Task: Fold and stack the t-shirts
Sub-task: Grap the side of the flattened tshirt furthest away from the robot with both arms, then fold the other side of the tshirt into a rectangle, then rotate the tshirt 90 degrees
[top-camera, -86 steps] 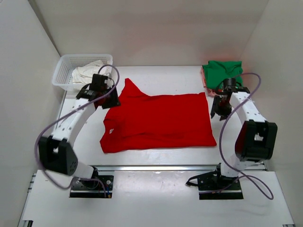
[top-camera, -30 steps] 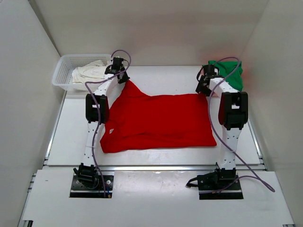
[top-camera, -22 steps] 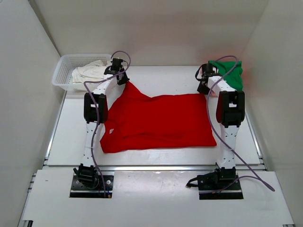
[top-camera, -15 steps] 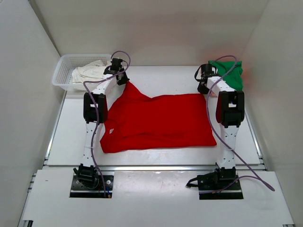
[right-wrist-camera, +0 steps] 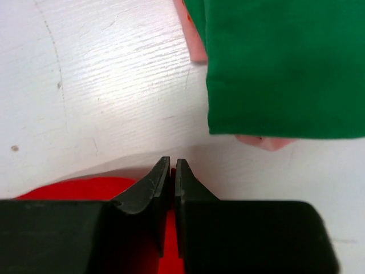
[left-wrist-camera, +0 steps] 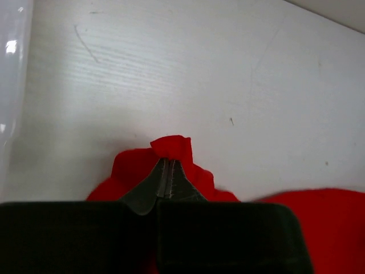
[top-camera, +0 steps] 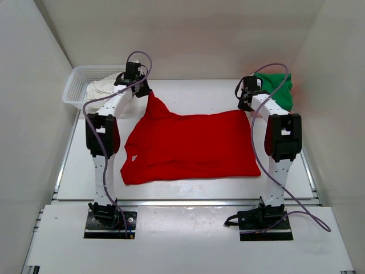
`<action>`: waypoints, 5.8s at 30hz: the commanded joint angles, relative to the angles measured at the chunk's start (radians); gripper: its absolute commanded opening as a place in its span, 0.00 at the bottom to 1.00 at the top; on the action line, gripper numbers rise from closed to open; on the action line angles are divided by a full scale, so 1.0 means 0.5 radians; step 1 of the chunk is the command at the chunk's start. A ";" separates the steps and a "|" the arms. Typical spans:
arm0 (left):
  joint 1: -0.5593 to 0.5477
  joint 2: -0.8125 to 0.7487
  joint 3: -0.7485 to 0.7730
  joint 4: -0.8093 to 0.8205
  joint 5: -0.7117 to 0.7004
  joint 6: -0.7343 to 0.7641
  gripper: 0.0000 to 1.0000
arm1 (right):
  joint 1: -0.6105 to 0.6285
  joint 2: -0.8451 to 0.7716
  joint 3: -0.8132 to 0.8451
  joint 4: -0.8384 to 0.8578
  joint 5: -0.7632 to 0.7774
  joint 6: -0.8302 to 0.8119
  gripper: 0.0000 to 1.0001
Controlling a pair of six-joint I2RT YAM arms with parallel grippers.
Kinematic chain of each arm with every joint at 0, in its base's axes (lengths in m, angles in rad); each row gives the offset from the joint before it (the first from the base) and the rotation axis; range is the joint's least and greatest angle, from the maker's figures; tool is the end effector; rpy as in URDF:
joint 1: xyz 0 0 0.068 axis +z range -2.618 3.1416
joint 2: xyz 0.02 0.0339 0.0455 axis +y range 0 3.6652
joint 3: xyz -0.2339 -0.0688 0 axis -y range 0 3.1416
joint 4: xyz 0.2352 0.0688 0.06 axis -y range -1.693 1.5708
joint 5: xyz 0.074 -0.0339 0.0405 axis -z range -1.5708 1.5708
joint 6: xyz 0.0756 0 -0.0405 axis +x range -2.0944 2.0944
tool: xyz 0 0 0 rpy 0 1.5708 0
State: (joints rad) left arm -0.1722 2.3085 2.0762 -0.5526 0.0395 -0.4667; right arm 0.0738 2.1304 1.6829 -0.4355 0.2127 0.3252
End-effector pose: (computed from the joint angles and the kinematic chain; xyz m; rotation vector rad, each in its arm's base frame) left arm 0.5175 -0.0930 0.1851 -0.3304 2.3606 -0.3550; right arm 0.4759 0.0192 0.1498 0.3963 2.3959 -0.0817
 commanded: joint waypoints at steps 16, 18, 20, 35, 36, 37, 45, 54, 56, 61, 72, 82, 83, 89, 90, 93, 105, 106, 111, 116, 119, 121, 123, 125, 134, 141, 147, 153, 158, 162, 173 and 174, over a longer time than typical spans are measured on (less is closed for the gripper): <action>-0.051 -1.336 -1.501 0.102 0.074 -0.008 0.00 | -0.126 -0.732 -0.859 0.386 -0.232 -0.117 0.00; -0.039 -1.527 -1.645 0.065 0.065 -0.027 0.00 | -0.138 -0.842 -0.930 0.380 -0.262 -0.120 0.00; -0.070 -1.671 -1.750 0.032 0.053 -0.036 0.00 | -0.132 -0.916 -1.018 0.377 -0.284 -0.156 0.00; -0.085 -2.399 -2.465 -0.156 0.093 -0.110 0.00 | -0.203 -1.398 -1.620 0.313 -0.511 -0.199 0.00; -0.097 -2.426 -2.489 -0.156 0.111 -0.104 0.00 | -0.194 -1.404 -1.635 0.291 -0.508 -0.196 0.00; -0.097 -2.454 -2.505 -0.153 0.102 -0.122 0.00 | -0.194 -1.414 -1.648 0.264 -0.499 -0.178 0.00; -0.079 -2.540 -2.582 -0.168 0.118 -0.137 0.00 | -0.151 -1.389 -1.648 0.064 -0.374 -0.113 0.00; -0.073 -2.727 -2.677 -0.257 0.148 -0.156 0.00 | -0.197 -1.432 -1.703 0.012 -0.373 -0.064 0.00; -0.091 -2.779 -2.689 -0.269 0.157 -0.168 0.00 | -0.203 -1.399 -1.679 -0.003 -0.364 -0.077 0.00; -0.073 -2.887 -2.704 -0.269 0.197 -0.205 0.00 | -0.209 -1.343 -1.632 -0.025 -0.333 -0.092 0.00; -0.122 -2.966 -2.649 -0.420 0.307 -0.281 0.00 | -0.221 -1.309 -1.608 -0.043 -0.361 -0.129 0.00; -0.272 -3.169 -2.851 -0.570 0.372 -0.392 0.00 | -0.233 -1.269 -1.608 -0.025 -0.376 -0.160 0.00; -0.284 -3.169 -2.879 -0.555 0.372 -0.371 0.00 | -0.237 -1.285 -1.617 -0.025 -0.379 -0.160 0.00; -0.236 -3.007 -2.833 -0.337 0.289 -0.266 0.00 | -0.227 -1.288 -1.602 -0.013 -0.382 -0.156 0.00; -0.208 -2.961 -2.791 -0.294 0.274 -0.230 0.00 | -0.221 -1.264 -1.599 -0.019 -0.382 -0.169 0.00; -0.162 -2.887 -2.689 -0.169 0.176 -0.205 0.00 | -0.224 -1.288 -1.602 -0.019 -0.385 -0.178 0.00; -0.122 -2.479 -2.756 0.246 -0.076 -0.168 0.26 | -0.175 -1.202 -1.583 -0.037 -0.358 -0.154 0.10; -0.101 -2.448 -2.790 0.286 -0.140 -0.165 0.39 | -0.175 -1.187 -1.556 -0.046 -0.364 -0.159 0.16; -0.161 -2.325 -2.643 0.136 -0.474 -0.051 0.57 | -0.108 -1.183 -1.439 -0.224 -0.101 -0.172 0.67; -0.324 -2.484 -2.527 -0.106 -0.548 -0.091 0.58 | 0.006 -1.364 -1.436 -0.096 -0.063 -0.242 0.64; -0.315 -2.616 -2.468 -0.204 -0.454 -0.128 0.59 | 0.076 -1.392 -1.445 0.082 -0.155 -0.304 0.62; -0.324 -2.659 -2.434 -0.245 -0.420 -0.153 0.59 | 0.098 -1.368 -1.409 0.095 -0.235 -0.298 0.63; -0.361 -2.754 -2.413 -0.239 -0.456 -0.180 0.59 | 0.128 -1.279 -1.384 0.089 -0.278 -0.291 0.62; -0.306 -2.801 -2.443 -0.181 -0.283 -0.217 0.57 | 0.168 -1.224 -1.378 0.101 -0.327 -0.282 0.62; -0.462 -2.360 -2.959 0.242 -0.119 -0.361 0.52 | 0.202 -0.941 -1.314 0.110 -0.493 -0.215 0.60; -0.533 -1.339 -2.344 0.219 -0.300 -0.214 0.52 | 0.260 -0.984 -1.432 -0.163 -0.431 0.079 0.61; -0.521 -0.642 -1.274 -0.008 -0.263 -0.088 0.47 | 0.487 -1.305 -1.693 -0.221 -0.468 0.359 0.60; -0.466 0.229 0.130 -0.676 -0.288 0.169 0.46 | 0.938 -1.643 -2.015 -0.056 -0.557 0.748 0.58; -0.398 0.939 1.376 -1.076 -0.162 0.222 0.39 | 1.330 -1.632 -2.084 0.370 -0.576 0.997 0.57; -0.398 0.713 0.752 -0.712 -0.161 0.271 0.23 | 1.582 -1.469 -2.056 0.598 -0.542 1.064 0.63; -0.269 0.853 0.962 -0.509 -0.045 0.087 0.23 | 2.037 -1.098 -1.789 0.571 -0.368 0.822 0.58; -0.260 0.838 1.004 -0.506 -0.070 0.096 0.23 | 2.009 -1.137 -1.795 0.503 -0.358 0.847 0.59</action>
State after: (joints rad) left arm -0.3363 2.7399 2.6038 -0.8059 0.0280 -0.4091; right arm 1.0630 1.5585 0.7734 -0.1017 -0.0250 0.7864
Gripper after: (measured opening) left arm 0.234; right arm 0.587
